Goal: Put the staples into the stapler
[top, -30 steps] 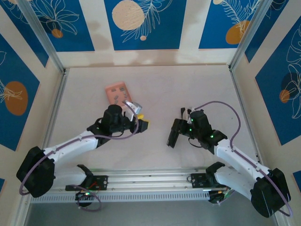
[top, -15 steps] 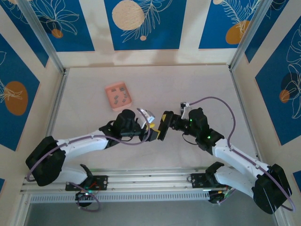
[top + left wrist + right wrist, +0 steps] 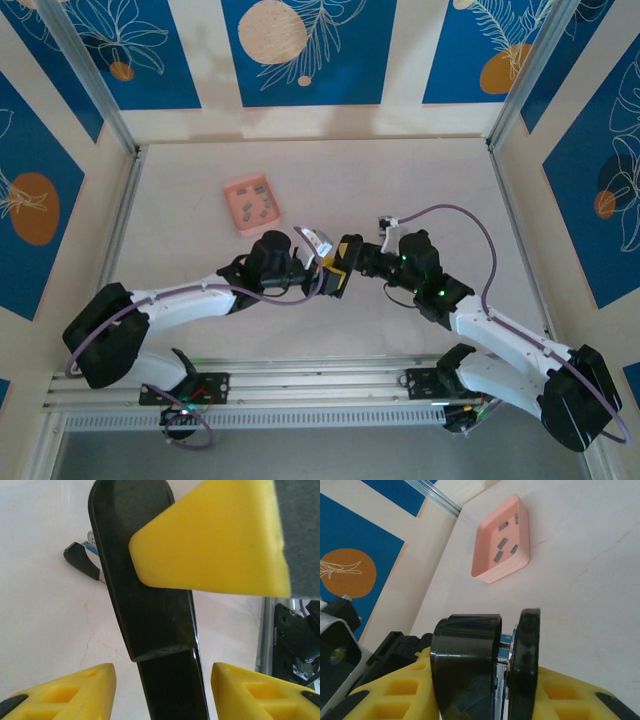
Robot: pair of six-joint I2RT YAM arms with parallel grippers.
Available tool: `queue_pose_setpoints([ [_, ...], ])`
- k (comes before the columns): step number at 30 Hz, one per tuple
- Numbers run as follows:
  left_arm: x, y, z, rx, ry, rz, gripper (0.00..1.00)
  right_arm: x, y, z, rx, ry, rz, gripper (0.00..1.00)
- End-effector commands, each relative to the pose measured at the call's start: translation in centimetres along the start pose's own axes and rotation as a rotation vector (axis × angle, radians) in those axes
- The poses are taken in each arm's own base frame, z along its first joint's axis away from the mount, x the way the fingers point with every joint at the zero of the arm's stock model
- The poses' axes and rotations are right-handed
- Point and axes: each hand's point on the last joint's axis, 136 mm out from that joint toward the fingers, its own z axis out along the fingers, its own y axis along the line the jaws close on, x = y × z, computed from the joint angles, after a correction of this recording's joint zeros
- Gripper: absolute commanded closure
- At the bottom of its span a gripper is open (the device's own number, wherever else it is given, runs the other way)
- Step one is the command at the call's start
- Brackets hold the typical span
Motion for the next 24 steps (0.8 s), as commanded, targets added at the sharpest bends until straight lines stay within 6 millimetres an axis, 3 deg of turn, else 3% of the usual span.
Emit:
queue_pose_setpoints([
  [1,-1.7,-0.7,0.4,0.020,-0.053,0.006,0.50,-2.7,4.1,-0.5,-0.132,-0.081,-0.049,0.74],
  [4,-1.8,-0.7,0.4,0.021,-0.059,0.003,0.53,-2.5,4.4,-0.5,-0.144,-0.078,-0.056,0.74],
  [11,-1.8,-0.7,0.2,0.019,-0.065,0.014,0.78,-2.4,5.0,-0.3,-0.169,-0.075,-0.080,0.74],
  [18,-1.5,-0.1,-0.3,-0.025,-0.064,0.026,0.89,-2.4,5.0,-0.3,-0.169,-0.074,-0.106,0.73],
  [22,-1.4,0.1,-0.6,-0.040,-0.062,0.050,0.96,-2.4,5.0,-0.2,-0.167,-0.074,-0.126,0.64],
  [24,-1.5,0.2,-0.9,-0.053,-0.069,0.066,0.98,-2.4,5.2,-0.3,-0.175,-0.076,-0.151,0.50],
])
